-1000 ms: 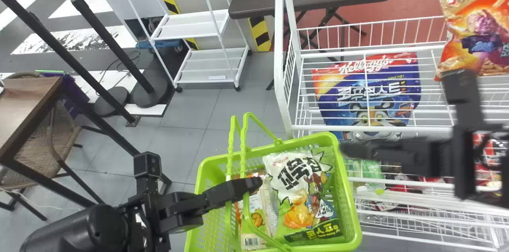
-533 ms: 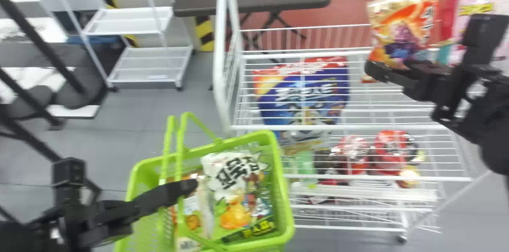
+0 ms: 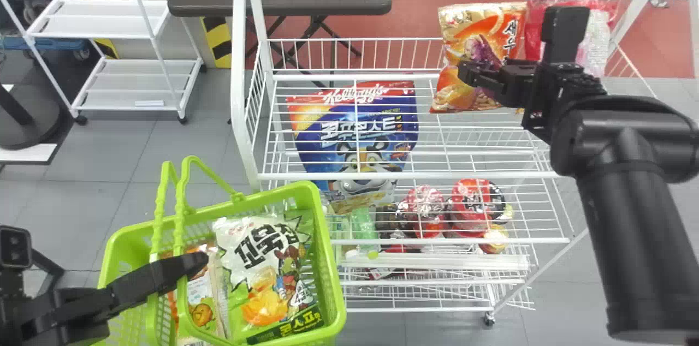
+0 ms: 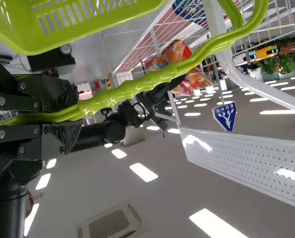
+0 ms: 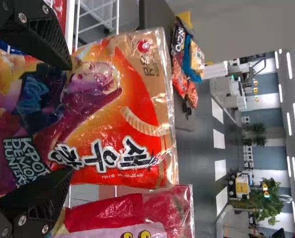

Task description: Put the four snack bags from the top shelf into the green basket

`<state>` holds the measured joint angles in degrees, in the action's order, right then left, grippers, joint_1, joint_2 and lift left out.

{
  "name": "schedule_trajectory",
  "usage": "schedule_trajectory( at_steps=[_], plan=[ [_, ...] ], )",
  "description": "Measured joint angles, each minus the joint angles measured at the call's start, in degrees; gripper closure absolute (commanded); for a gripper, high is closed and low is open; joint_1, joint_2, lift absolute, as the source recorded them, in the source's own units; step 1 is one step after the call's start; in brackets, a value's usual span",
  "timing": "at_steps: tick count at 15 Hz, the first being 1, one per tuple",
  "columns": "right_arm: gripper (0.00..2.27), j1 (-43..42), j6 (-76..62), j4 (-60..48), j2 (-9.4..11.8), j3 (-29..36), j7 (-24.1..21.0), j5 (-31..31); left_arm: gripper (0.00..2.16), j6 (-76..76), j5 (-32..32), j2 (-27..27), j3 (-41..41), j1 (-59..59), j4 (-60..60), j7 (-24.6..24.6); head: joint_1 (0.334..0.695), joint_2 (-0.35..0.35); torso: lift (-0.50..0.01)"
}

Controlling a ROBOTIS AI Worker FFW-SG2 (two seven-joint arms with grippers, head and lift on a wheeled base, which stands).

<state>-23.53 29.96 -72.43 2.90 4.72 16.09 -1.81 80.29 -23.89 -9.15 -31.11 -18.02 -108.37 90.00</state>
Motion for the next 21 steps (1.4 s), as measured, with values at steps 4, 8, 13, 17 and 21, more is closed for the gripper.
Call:
schedule_trajectory(
  at_steps=[4,8,13,17,21],
  plan=[
    [2.25,0.88,-1.32,0.17,0.00,0.63,1.58,0.33,2.15,0.00,0.00,-0.11,-0.01,-0.08,0.24,0.00,0.695,-0.016,0.000],
    [2.25,4.85,0.08,-7.10,0.00,1.43,1.96,1.56,2.15,0.00,-0.01,-0.17,-0.08,-0.07,0.26,0.00,0.695,-0.020,0.000],
    [2.25,14.72,12.06,-26.21,0.05,3.07,4.29,10.42,2.15,0.00,-0.01,-0.17,-0.09,-0.08,0.24,0.00,0.695,0.009,0.000],
    [2.25,25.58,27.79,-46.70,0.02,1.64,6.63,21.97,2.15,0.10,-0.01,-0.11,-0.02,0.00,0.10,0.00,0.695,0.095,0.000],
    [2.25,28.93,42.68,-54.01,0.16,-3.35,8.94,31.49,2.15,0.18,-0.28,-0.16,0.01,0.01,0.07,0.00,0.695,0.262,0.000]
  ],
)
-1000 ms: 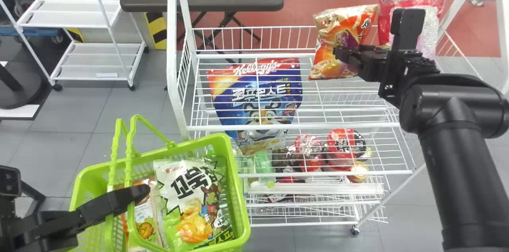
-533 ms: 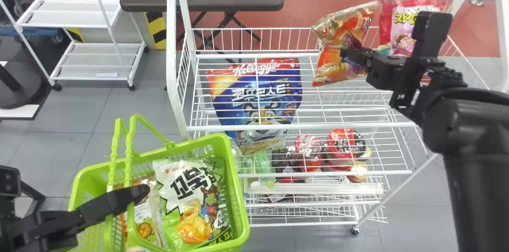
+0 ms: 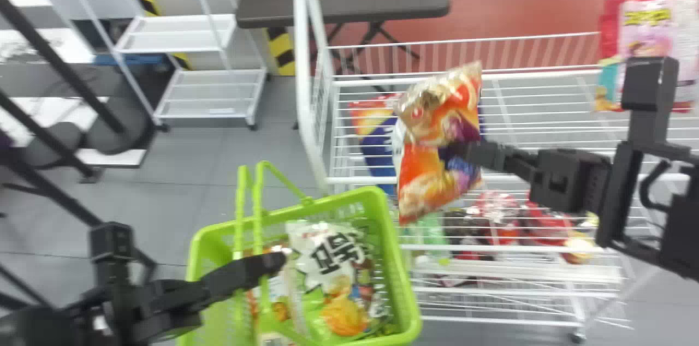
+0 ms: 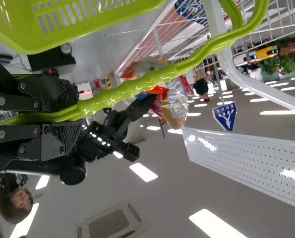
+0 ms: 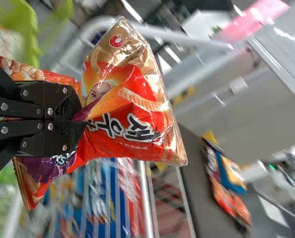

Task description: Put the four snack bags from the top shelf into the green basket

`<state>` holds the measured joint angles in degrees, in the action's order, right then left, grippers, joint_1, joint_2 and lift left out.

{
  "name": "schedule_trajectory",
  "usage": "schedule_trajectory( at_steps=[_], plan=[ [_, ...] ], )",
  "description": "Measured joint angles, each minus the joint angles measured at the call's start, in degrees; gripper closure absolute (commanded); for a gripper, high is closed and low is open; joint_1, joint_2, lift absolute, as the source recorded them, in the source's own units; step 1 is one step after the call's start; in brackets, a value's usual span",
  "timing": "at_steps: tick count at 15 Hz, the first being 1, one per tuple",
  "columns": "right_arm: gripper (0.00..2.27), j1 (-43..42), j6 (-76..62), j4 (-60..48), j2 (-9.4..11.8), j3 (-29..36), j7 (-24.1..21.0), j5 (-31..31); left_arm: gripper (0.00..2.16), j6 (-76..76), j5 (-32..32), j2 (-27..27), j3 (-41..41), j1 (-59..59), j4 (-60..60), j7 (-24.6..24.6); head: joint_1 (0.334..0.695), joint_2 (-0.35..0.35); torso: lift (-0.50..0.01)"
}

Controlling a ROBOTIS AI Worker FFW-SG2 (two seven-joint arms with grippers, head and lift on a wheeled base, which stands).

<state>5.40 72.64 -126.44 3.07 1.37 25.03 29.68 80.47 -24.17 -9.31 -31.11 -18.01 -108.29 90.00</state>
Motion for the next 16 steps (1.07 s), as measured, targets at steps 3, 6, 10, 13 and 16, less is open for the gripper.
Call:
schedule_trajectory(
  at_steps=[3,6,10,13,16],
  plan=[
    [2.25,0.17,3.18,0.51,0.08,-6.81,1.00,1.53,2.15,0.00,-0.14,-0.07,0.08,-0.07,-0.09,0.00,0.695,0.350,0.000],
    [2.25,-0.78,3.80,4.63,-0.07,-11.38,0.81,2.18,2.15,0.00,-0.41,-0.17,0.09,-0.07,-0.16,0.00,0.695,0.350,0.000],
    [2.25,-4.67,2.93,17.31,-0.26,-14.75,1.61,6.76,2.15,0.00,-0.47,-0.11,0.35,0.08,-0.25,0.00,0.695,0.350,0.000],
    [2.25,-8.77,0.80,27.15,-0.71,-17.62,1.32,9.09,2.15,0.03,-0.55,-0.02,0.44,0.05,-0.45,0.00,0.695,0.350,0.000],
    [2.25,-12.98,-3.62,35.57,-2.31,-21.14,1.15,9.98,2.15,0.16,-0.72,0.16,0.65,0.00,-0.59,0.00,0.695,0.350,0.000]
  ],
)
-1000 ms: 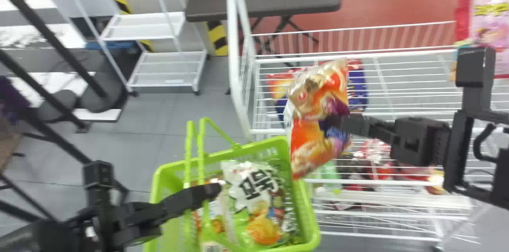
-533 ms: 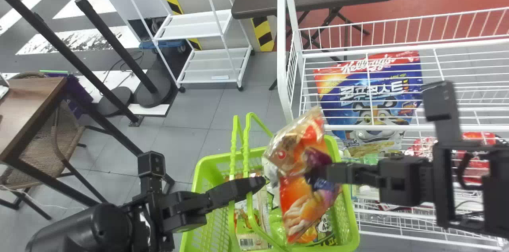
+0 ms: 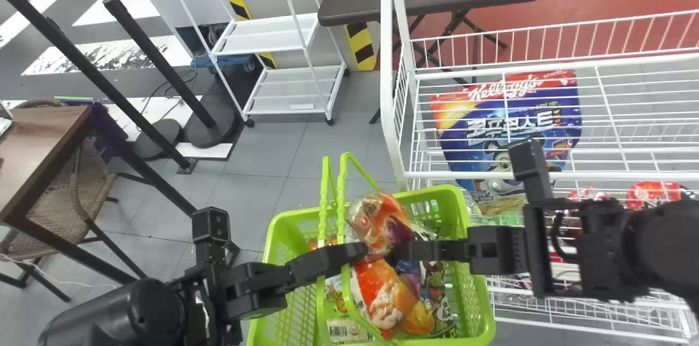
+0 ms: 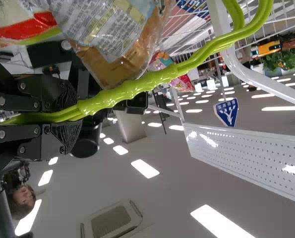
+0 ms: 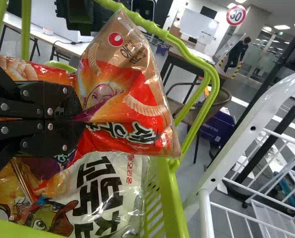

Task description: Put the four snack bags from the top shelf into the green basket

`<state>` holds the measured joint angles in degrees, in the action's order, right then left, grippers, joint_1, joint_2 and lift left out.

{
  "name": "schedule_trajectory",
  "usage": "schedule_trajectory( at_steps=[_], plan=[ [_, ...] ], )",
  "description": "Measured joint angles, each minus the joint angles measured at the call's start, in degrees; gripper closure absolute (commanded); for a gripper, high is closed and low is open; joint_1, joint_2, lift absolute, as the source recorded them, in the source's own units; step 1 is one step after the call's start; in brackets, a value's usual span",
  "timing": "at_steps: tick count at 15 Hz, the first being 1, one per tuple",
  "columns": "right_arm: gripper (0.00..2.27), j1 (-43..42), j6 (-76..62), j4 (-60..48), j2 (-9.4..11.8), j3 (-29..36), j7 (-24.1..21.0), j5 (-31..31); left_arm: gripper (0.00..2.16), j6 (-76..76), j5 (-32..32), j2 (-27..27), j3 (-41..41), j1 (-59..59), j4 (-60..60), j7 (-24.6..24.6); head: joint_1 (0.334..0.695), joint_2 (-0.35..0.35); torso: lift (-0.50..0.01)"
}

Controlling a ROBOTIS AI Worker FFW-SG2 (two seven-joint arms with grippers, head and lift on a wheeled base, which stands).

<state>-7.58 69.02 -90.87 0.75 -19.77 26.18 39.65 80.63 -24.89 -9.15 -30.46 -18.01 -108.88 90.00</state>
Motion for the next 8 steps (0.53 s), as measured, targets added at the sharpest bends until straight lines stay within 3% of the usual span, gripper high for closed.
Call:
schedule_trajectory(
  at_steps=[3,4,5,6,7,8],
  plan=[
    [2.23,-4.97,-6.67,9.22,-0.71,-4.00,-0.08,1.49,2.15,0.02,-0.18,0.11,0.55,-0.01,-0.10,-0.01,0.695,0.350,0.000],
    [2.07,-6.92,-7.64,12.38,-0.74,-5.16,-0.26,1.79,2.15,0.02,-0.30,0.15,0.68,-0.02,-0.13,-0.01,0.695,0.350,0.000],
    [1.58,-8.56,-8.13,14.94,-0.75,-6.28,-0.55,1.92,2.15,0.02,-0.38,0.17,0.75,-0.06,-0.17,-0.01,0.695,0.350,0.000],
    [0.64,-9.58,-8.59,16.62,-0.76,-7.18,-0.61,1.96,2.15,0.02,-0.41,0.18,0.77,-0.08,-0.18,-0.01,0.695,0.350,0.000],
    [0.00,-10.26,-9.03,17.94,-0.76,-7.90,-0.54,1.96,2.15,0.02,-0.42,0.18,0.77,-0.09,-0.18,-0.01,0.695,0.350,0.000],
    [0.00,-10.57,-9.03,18.65,-0.76,-8.23,0.06,1.96,2.15,-0.01,-0.43,0.18,0.77,-0.09,-0.18,0.00,0.695,0.350,0.000]
  ],
)
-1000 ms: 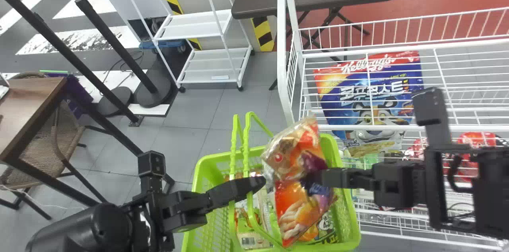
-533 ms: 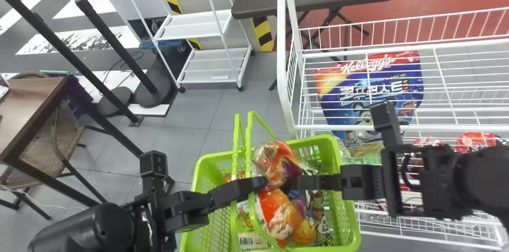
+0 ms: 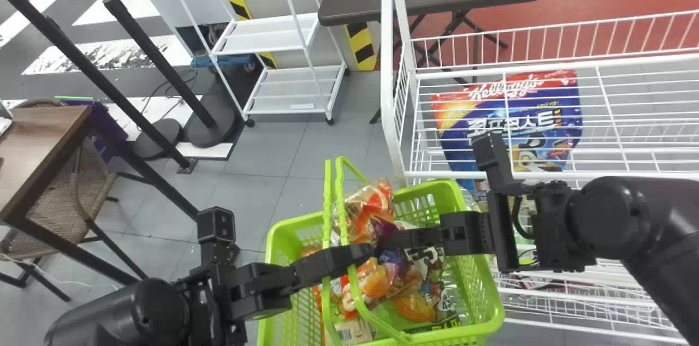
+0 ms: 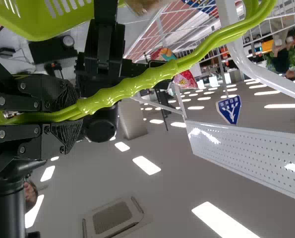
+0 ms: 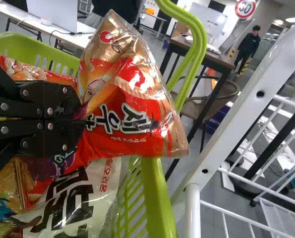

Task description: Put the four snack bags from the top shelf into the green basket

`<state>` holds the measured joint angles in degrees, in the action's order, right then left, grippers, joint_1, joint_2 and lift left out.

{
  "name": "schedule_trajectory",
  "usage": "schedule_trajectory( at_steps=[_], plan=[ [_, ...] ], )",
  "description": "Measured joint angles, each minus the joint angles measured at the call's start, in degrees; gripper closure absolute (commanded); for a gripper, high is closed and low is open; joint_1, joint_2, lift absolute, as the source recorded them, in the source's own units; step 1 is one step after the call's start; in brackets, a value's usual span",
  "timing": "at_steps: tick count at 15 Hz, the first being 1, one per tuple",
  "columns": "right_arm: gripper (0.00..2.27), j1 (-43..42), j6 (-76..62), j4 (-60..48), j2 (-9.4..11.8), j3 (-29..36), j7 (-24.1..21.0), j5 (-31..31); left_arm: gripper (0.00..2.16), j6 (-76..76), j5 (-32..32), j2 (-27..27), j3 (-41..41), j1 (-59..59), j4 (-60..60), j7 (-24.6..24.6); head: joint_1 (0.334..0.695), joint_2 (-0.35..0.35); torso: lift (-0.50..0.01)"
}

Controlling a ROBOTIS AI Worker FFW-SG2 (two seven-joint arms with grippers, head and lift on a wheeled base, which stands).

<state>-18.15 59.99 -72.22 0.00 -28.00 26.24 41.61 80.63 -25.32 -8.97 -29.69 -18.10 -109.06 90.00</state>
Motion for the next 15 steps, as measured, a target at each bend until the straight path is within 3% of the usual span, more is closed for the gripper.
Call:
schedule_trajectory(
  at_steps=[4,9,13,15],
  plan=[
    [0.03,0.55,7.43,-1.38,0.01,3.18,6.00,2.84,2.15,-0.16,0.00,-0.08,-0.01,0.10,0.16,0.01,0.695,0.350,0.000],
    [0.03,4.05,23.37,-15.61,0.22,15.65,6.78,3.80,2.15,-0.16,0.09,-0.13,-0.05,0.18,0.39,0.00,0.695,0.350,0.000],
    [0.03,8.40,25.91,-29.79,5.10,28.01,4.54,0.92,2.15,-0.16,0.10,-0.16,-0.29,0.17,0.50,0.00,0.695,0.350,0.000],
    [0.03,12.35,17.40,-36.49,6.05,33.91,0.72,-7.96,2.15,-0.16,0.10,-0.17,-0.29,0.30,0.67,0.00,0.695,0.226,0.000]
  ],
)
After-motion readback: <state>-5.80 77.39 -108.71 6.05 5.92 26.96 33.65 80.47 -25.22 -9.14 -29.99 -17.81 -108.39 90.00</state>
